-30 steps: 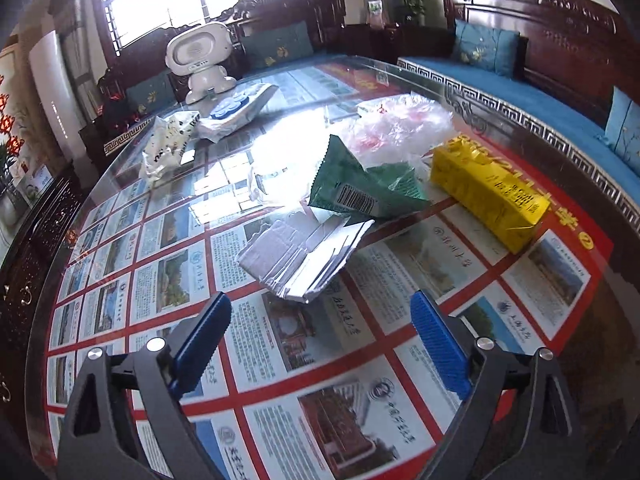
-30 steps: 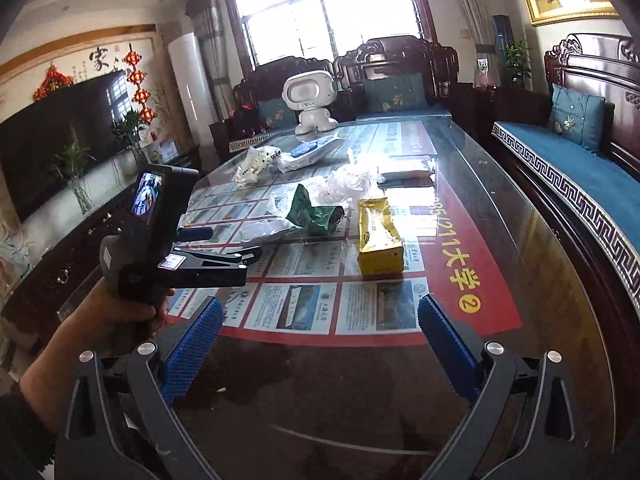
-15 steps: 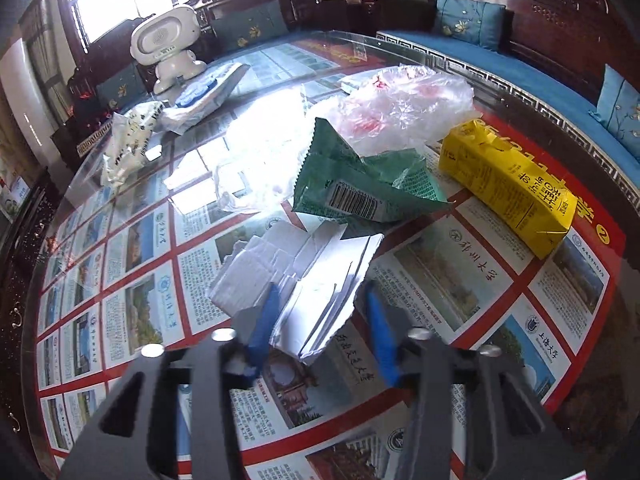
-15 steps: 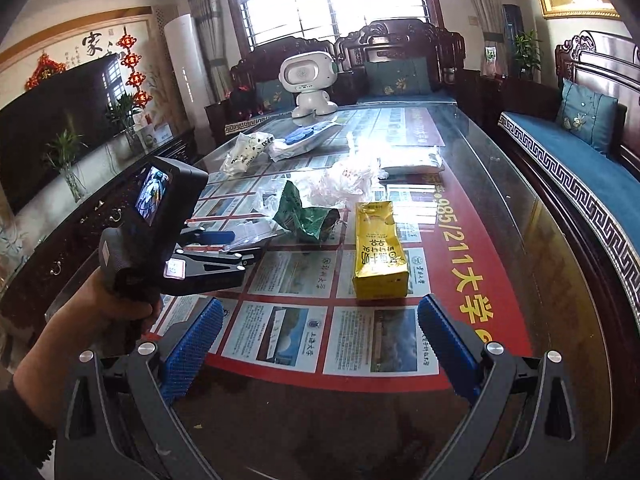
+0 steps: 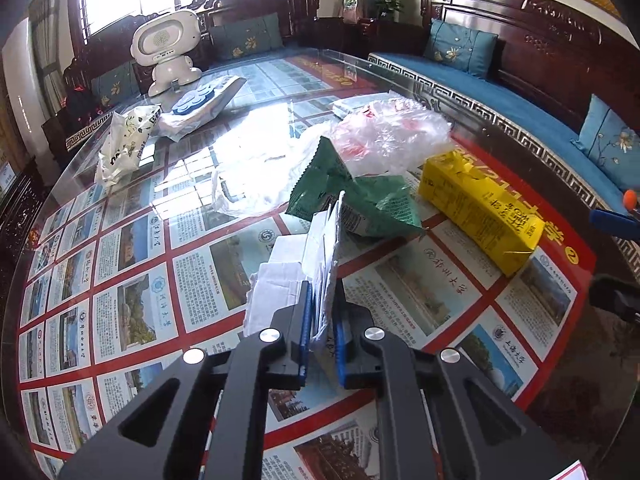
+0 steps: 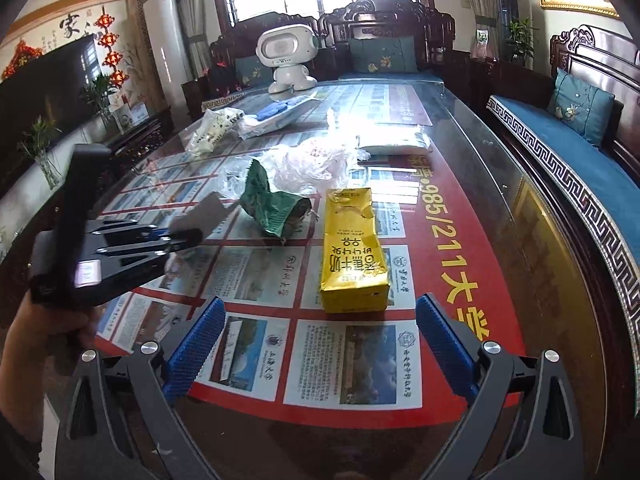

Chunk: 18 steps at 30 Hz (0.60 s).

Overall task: Collect trash
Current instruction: 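Grasp the white paper packet with the left tool while the right tool grasps the yellow milk carton, then carry the paper packet and milk carton down over the yellow bin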

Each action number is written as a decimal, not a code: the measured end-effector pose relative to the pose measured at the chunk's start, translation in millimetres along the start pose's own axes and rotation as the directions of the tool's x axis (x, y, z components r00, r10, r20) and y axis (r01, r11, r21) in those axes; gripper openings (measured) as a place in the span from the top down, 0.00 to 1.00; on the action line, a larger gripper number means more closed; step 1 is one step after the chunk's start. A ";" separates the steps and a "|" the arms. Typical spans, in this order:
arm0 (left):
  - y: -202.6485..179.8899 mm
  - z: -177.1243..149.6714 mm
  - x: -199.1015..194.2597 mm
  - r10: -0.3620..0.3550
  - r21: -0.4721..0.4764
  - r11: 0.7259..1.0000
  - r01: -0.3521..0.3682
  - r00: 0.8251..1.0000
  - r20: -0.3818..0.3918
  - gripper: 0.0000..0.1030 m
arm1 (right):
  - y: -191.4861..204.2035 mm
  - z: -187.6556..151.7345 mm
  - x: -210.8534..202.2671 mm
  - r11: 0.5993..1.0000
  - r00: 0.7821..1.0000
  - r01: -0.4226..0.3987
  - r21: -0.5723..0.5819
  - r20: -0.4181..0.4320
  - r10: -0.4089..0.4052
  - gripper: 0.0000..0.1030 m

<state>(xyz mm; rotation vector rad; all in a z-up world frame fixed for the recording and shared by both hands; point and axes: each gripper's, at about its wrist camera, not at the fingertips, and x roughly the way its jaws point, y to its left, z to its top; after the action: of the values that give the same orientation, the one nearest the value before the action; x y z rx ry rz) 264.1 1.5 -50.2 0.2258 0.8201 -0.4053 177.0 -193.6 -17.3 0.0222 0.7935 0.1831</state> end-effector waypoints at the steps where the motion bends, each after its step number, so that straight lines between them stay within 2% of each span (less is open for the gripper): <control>1: -1.1 -0.3 -2.4 -0.004 0.001 1.000 0.004 1.000 0.005 0.90 | -1.3 2.9 6.5 1.000 1.000 0.018 -0.007 -0.011 -0.018 0.10; 2: -2.0 -0.4 -4.8 -0.007 0.000 1.000 0.007 1.000 0.010 0.90 | -2.7 6.0 13.1 0.999 0.999 0.038 -0.010 -0.023 -0.038 0.11; 4: -3.9 -0.6 -8.8 -0.021 -0.002 1.000 0.021 1.000 0.015 0.90 | -7.3 11.6 25.9 0.997 0.996 0.076 -0.007 -0.048 -0.076 0.26; 6: -4.3 -0.8 -12.4 -0.039 -0.013 0.999 0.040 0.999 0.022 0.90 | -11.8 17.6 41.3 0.993 0.990 0.121 -0.002 -0.076 -0.121 0.27; 11: -3.1 -3.7 -18.5 -0.056 -0.029 0.998 0.057 0.998 0.032 0.91 | -16.6 25.8 72.5 0.989 0.979 0.146 -0.007 -0.142 -0.145 0.30; 13: -2.9 -5.5 -20.4 -0.054 -0.031 0.998 0.055 0.998 0.033 0.91 | -18.7 25.5 82.1 0.993 0.976 0.121 -0.003 -0.181 -0.119 0.52; 18: -3.2 -10.6 -25.4 -0.065 -0.036 0.997 0.066 0.997 0.029 0.91 | -21.3 17.7 76.0 0.995 0.979 0.095 0.013 -0.180 -0.091 0.53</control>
<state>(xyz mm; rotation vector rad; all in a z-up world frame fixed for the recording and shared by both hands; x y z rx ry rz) 240.2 9.0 -38.5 0.1585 0.8083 -0.4534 245.0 -200.6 -60.5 -0.0113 0.9745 0.0886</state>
